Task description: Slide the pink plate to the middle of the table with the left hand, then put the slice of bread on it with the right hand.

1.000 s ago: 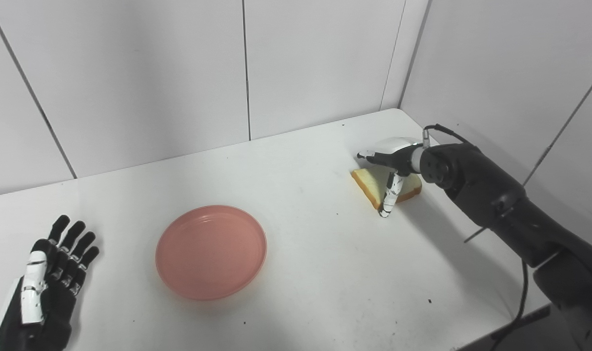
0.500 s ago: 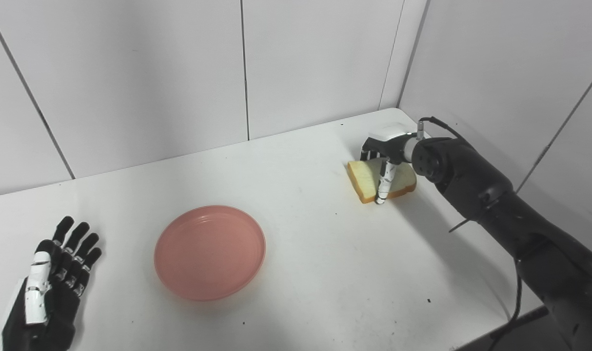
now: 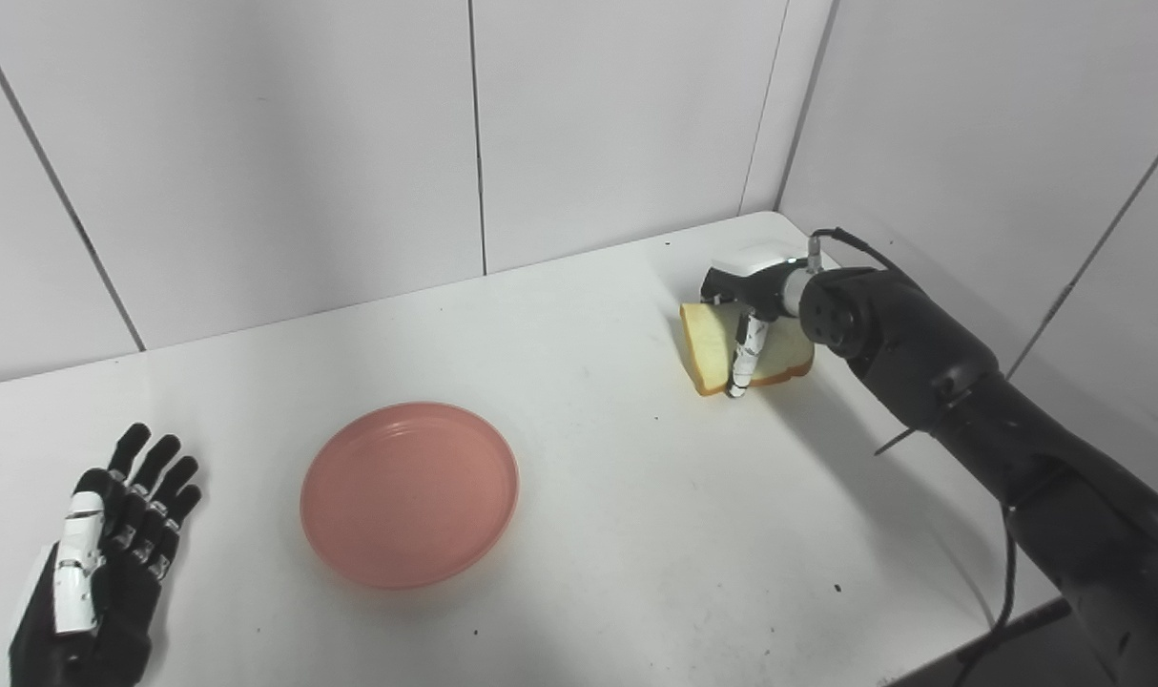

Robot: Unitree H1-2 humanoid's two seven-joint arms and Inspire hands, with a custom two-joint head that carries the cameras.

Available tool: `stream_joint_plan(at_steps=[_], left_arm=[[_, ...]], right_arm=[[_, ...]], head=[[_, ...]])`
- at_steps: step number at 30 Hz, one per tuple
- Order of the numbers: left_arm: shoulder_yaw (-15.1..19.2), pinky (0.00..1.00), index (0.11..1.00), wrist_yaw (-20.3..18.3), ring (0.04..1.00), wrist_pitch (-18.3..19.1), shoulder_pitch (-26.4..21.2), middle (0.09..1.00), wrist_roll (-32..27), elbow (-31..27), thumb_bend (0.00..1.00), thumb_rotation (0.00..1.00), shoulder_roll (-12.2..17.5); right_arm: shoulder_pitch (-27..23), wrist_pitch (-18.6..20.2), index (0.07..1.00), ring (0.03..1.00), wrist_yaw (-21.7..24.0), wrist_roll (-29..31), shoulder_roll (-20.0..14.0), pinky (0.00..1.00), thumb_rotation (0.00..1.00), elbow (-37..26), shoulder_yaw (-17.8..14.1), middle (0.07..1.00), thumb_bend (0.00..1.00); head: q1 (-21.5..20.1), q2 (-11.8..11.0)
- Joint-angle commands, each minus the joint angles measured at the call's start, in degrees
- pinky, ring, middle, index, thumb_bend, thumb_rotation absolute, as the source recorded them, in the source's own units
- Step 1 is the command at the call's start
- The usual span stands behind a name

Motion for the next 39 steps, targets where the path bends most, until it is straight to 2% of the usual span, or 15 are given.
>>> stream_joint_plan(at_steps=[1,6,10,13,14,19,22,27,35,39], left_arm=[[0.07,0.98,0.952,-0.44,0.955,-1.43,-1.45,0.965,-0.55,-0.73,0.46,1.0,-0.41],[-0.7,0.97,0.947,0.42,0.953,-2.05,-1.42,0.961,1.08,-0.79,0.46,1.0,-1.28],[-1.41,0.94,0.937,1.65,0.942,-2.7,-1.22,0.95,3.06,-0.89,0.44,1.0,-2.85],[-2.14,0.93,0.927,2.46,0.938,-3.09,-1.12,0.944,4.72,-0.87,0.42,1.0,-4.11],[-2.41,0.93,0.926,2.53,0.938,-3.57,-1.11,0.944,5.25,-0.64,0.42,1.0,-4.4],[-3.89,0.94,0.918,3.91,0.929,-4.32,-0.96,0.934,7.61,-0.27,0.42,1.0,-6.45],[-4.63,0.94,0.933,4.23,0.938,-4.48,-1.06,0.946,8.96,0.34,0.42,1.0,-6.87],[-4.92,0.94,0.95,5.1,0.942,-4.99,-1.52,0.956,10.09,1.4,0.44,1.0,-8.15],[-5.02,0.93,0.942,7.15,0.938,-3.75,-2.29,0.946,11.0,0.6,0.44,1.0,-9.95],[-5.22,0.93,0.94,8.12,0.936,-3.77,-2.61,0.943,11.88,0.78,0.43,1.0,-10.77]], right_arm=[[-2.15,-0.03,0.517,0.46,-1.58,1.54,-1.99,0.4,0.0,-2.43,-2.46,0.465,0.53],[-1.88,1.38,0.52,0.453,-1.35,3.58,-1.49,0.39,0.0,-6.76,-5.15,0.464,0.52],[-1.86,5.02,0.522,0.456,-0.71,3.97,-0.31,0.4,0.0,-13.22,-7.06,0.465,0.52],[-1.98,6.47,0.519,0.46,0.63,3.9,0.16,0.41,0.0,-17.15,-7.11,0.467,0.52],[-2.11,6.46,0.518,0.46,1.06,3.82,0.48,0.41,0.0,-18.88,-6.81,0.467,0.52],[-3.56,2.69,0.521,0.419,0.51,3.55,2.5,0.37,0.0,-21.91,-4.83,0.456,0.52],[-4.5,3.16,0.529,0.409,0.7,3.02,4.62,0.36,0.0,-24.47,-3.71,0.448,0.52],[-6.61,2.42,0.521,0.429,0.81,2.18,8.8,0.37,0.0,-26.89,-1.4,0.457,0.52],[-8.96,1.76,0.534,0.384,2.4,3.49,16.04,0.32,0.0,-28.09,1.97,0.435,0.52],[-9.0,1.12,0.533,0.39,2.74,3.24,18.43,0.34,0.0,-28.94,2.92,0.438,0.52]], head=[[0.56,-0.2],[3.06,-0.78],[6.94,-1.08],[10.49,-1.2],[10.49,-1.2],[16.27,-1.22],[18.61,-1.16],[20.36,-0.92],[23.1,-0.23],[24.42,0.05]])
